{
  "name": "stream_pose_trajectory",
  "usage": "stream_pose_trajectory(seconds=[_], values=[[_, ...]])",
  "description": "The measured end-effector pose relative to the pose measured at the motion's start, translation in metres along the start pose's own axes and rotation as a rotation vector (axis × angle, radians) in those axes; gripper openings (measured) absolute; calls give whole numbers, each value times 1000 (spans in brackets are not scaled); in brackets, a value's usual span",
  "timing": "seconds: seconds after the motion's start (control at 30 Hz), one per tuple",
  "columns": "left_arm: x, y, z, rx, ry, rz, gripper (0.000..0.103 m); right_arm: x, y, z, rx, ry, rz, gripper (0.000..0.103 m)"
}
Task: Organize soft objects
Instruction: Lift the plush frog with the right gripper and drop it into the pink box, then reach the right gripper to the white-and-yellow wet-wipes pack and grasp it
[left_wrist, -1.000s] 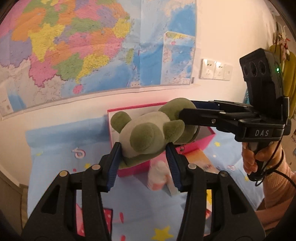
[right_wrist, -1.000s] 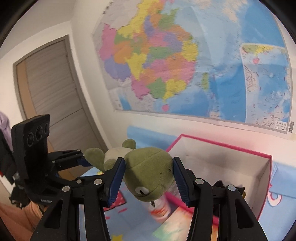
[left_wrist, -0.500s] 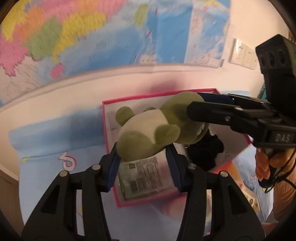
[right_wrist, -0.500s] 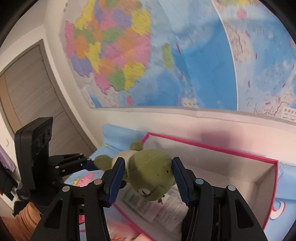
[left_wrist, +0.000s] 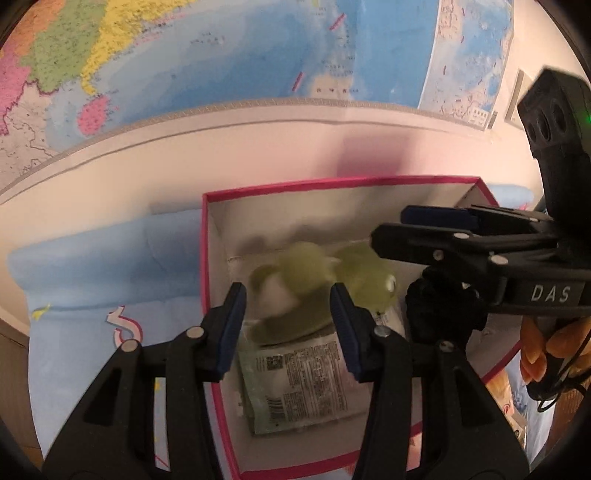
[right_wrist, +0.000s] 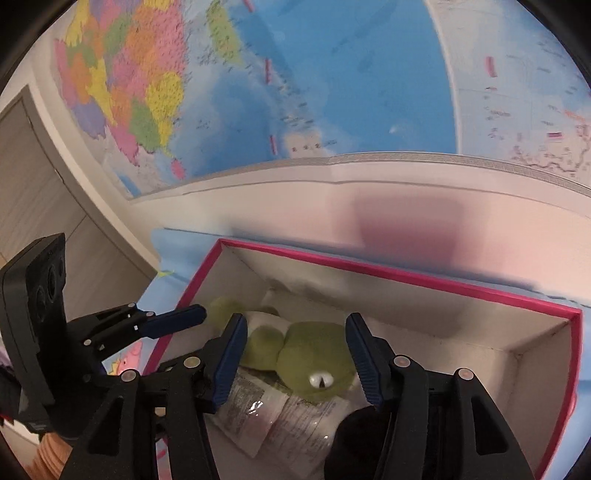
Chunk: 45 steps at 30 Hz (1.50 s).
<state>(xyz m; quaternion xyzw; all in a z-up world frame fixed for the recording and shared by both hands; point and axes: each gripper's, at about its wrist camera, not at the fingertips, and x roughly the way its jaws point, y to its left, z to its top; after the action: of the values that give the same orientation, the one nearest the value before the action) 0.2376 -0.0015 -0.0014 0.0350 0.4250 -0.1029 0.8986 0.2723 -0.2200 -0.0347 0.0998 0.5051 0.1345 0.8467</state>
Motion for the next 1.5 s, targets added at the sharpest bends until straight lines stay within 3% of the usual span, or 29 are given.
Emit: stream_pose_trajectory(seconds=[0.1, 0.37, 0.43, 0.57, 0.8, 1.07, 1.27, 1.5], values=[[-10, 4, -3, -16, -30, 11, 50, -8, -5, -7, 7, 8, 5, 58], [-67, 8, -28, -45, -134, -62, 53, -51, -5, -29, -28, -19, 37, 58], [-82, 2, -36, -29, -163, -83, 60, -68, -3, -39, -54, -31, 40, 58], [-114, -17, -51, 31, -216, -132, 60, -89, 2, -49, -89, -40, 8, 58], [-143, -62, -75, 155, -253, -217, 61, -133, 8, -79, -109, -77, 43, 58], [-139, -104, -121, 242, -171, -266, 61, -165, 9, -140, -128, -45, 62, 59], [-117, -108, -155, 183, -41, -335, 61, -161, -16, -195, -34, 60, 68, 59], [-98, -109, -182, 138, 68, -345, 61, -148, -33, -233, 56, 133, 87, 55]])
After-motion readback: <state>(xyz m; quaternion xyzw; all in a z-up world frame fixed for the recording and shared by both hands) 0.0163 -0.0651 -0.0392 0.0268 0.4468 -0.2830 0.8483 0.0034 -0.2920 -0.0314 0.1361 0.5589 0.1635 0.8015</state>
